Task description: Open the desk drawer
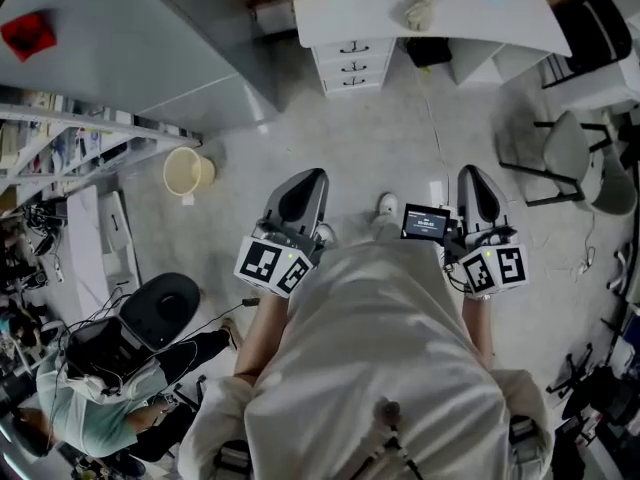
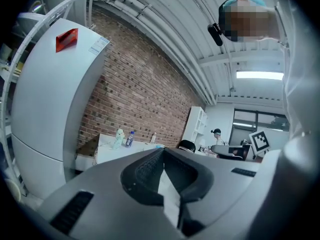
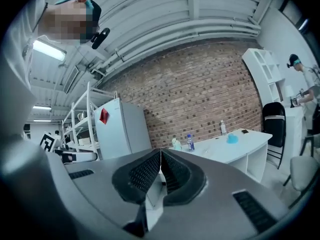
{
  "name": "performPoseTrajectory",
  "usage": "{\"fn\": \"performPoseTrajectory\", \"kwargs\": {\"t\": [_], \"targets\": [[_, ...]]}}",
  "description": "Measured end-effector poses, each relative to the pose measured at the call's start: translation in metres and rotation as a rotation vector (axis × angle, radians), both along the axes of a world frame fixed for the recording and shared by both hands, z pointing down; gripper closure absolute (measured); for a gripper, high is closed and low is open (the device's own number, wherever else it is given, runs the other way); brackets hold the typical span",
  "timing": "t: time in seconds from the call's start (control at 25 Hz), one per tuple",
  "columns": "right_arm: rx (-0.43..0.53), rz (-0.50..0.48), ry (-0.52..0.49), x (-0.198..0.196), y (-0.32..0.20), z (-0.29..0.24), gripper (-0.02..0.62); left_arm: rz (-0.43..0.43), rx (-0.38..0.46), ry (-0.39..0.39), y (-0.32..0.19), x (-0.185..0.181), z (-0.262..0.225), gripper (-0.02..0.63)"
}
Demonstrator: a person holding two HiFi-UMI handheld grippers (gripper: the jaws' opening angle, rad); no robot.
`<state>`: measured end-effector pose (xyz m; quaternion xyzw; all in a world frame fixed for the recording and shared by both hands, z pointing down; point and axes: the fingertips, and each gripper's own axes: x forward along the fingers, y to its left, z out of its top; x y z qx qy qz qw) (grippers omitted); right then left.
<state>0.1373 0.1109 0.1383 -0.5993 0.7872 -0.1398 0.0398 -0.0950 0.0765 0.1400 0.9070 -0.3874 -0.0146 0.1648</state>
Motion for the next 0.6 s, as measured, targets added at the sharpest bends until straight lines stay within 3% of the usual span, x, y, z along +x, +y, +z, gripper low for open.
{"fn": "performPoseTrajectory", "kwargs": {"t": [0.2, 0.44, 0.6], "targets": [[0.007, -0.097, -0.002, 0.047, -0.029, 0.007, 0.568, -0.062, 0.012, -0.016, -0.005, 0.055, 0.004, 0.598], [-0.026, -0.211, 0.004, 0.050, -0.076, 0.014, 0.568, -0.159, -0.016, -0.017, -0.029, 0.062, 0.007, 0.598], [-0.063, -0.238, 0.013, 0.052, -0.099, 0.029, 0.568, -0.200, -0.053, -0.034, -0.039, 0.055, 0.018, 0.598]]}}
